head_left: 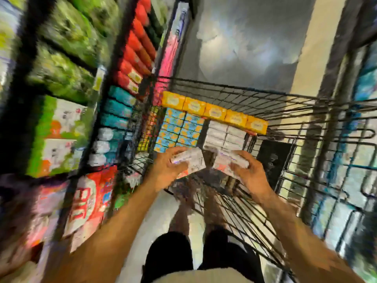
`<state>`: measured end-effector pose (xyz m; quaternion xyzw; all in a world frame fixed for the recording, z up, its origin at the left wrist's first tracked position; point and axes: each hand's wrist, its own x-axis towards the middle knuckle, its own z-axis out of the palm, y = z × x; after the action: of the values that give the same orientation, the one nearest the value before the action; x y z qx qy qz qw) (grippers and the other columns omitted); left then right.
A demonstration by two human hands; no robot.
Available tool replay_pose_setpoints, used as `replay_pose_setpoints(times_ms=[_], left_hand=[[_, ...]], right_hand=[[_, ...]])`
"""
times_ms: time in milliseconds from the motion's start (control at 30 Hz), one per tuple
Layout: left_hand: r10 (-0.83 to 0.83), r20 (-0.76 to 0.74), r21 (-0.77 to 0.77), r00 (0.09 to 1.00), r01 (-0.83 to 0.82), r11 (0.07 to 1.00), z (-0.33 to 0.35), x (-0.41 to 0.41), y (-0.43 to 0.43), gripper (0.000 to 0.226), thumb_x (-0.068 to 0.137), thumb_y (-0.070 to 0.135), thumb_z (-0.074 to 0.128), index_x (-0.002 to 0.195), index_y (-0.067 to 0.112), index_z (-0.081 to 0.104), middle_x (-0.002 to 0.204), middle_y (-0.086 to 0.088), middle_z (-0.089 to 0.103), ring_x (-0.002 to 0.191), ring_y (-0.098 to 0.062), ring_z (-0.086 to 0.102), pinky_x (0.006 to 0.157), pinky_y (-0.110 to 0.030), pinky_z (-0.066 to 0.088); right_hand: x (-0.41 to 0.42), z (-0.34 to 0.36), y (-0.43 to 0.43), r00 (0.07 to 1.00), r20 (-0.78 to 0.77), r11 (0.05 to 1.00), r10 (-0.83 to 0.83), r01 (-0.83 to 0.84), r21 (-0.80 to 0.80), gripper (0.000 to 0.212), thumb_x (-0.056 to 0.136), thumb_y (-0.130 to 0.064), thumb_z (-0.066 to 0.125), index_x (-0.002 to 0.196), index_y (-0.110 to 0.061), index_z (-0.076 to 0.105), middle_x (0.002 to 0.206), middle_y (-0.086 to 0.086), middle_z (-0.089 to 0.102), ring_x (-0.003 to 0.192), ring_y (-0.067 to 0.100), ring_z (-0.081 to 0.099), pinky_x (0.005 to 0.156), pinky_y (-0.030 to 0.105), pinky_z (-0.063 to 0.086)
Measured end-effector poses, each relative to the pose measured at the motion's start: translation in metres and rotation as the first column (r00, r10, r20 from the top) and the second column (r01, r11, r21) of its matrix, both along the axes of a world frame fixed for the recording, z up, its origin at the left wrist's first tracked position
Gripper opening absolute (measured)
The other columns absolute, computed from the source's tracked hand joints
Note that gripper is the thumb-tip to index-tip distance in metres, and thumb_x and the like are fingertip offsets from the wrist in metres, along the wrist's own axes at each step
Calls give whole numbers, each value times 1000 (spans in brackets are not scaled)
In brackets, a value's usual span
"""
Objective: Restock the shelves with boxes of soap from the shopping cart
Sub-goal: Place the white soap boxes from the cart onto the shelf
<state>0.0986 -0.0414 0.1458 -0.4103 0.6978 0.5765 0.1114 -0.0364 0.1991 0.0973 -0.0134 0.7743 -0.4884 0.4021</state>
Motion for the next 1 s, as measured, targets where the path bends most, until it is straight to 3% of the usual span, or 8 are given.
replay_pose_setpoints(times_ms=[200,367,467,567,767,867,933,1000], left_hand=[[536,-124,86,835,-529,845,80,92,0,36,80,-6,75,108,11,60,94,-4,71,74,-2,66,72,-25,56],[761,-261,254,594,-718,648,129,191,18,67,69,38,84,124,5,65,118,-18,72,113,-37,66,101,-50,51],[838,-308,287,451,-795,534,152,260,37,56,75,39,81,120,9,67,118,-19,71,115,-45,63,101,-60,46],[892,-344,322,292,-856,405,173,329,61,40,81,27,78,115,9,67,111,-16,74,101,-35,68,89,-48,52],[912,-408,413,37,-884,221,209,470,123,27,94,17,59,120,9,61,115,-15,73,101,-26,72,76,-40,61],[897,-438,436,-52,-885,162,228,535,155,39,89,15,64,126,4,57,121,-19,70,109,-31,70,89,-47,58],[881,-464,435,-91,-890,137,240,575,173,44,90,10,67,131,4,53,126,-20,67,117,-35,65,99,-54,52],[863,-485,426,-144,-901,89,257,617,187,36,94,6,63,129,7,53,122,-16,70,109,-30,70,86,-45,59]], right_hand=[[27,84,-42,997,70,988,6,4,-153,39,86,-5,80,119,-12,62,107,10,73,91,19,69,66,16,53],[89,143,-84,984,76,947,159,-131,-295,48,71,-19,75,115,-2,69,111,17,76,95,27,72,81,31,60],[140,170,-104,953,40,896,299,-266,-356,42,71,-19,77,110,-5,71,101,8,79,88,19,74,77,29,60],[202,191,-117,926,-23,843,378,-354,-405,24,81,-1,77,104,-7,71,85,-4,79,74,7,71,71,24,55],[346,222,-109,871,-12,750,492,-430,-503,29,86,-1,72,114,-9,70,111,17,76,98,32,71,88,45,58],[415,244,-98,832,20,701,554,-454,-549,29,91,6,63,117,-6,69,117,22,73,99,31,71,86,42,59],[455,258,-89,809,29,665,588,-462,-587,27,88,-3,71,115,-5,69,118,24,72,95,27,72,80,35,61],[496,278,-82,760,17,615,650,-512,-600,61,68,-37,92,115,-6,68,113,20,75,93,25,74,78,33,62]])
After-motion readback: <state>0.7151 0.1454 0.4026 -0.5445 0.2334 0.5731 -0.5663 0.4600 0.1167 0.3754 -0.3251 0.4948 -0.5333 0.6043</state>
